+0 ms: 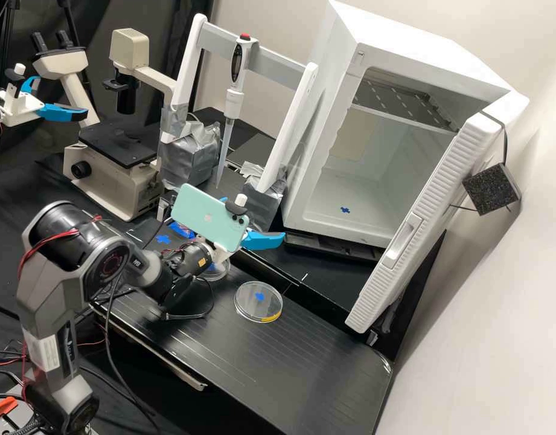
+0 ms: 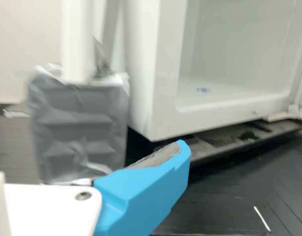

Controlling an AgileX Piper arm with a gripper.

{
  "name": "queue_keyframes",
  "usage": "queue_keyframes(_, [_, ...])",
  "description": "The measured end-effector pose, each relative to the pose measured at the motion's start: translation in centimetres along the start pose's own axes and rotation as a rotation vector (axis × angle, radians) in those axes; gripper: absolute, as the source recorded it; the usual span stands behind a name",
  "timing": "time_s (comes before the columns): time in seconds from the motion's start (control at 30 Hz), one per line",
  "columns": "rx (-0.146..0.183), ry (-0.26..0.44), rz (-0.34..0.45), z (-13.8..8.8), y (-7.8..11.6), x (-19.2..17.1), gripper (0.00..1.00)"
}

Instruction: Open the bottle

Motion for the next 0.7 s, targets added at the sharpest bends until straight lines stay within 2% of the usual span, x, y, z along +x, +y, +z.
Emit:
queue_keyframes(0.23, [0.013, 0.168, 0.032, -2.8, -0.4, -3.7, 1.0])
queue_keyframes(0.4, [-0.015, 0.249, -0.014, -4.0, -2.0, -5.1, 1.0])
queue_keyframes(0.53, [-0.037, 0.279, -0.064, -4.5, -3.5, -5.8, 1.0])
queue_keyframes(0.7, [-0.061, 0.277, -0.12, -4.5, -4.9, -5.8, 1.0])
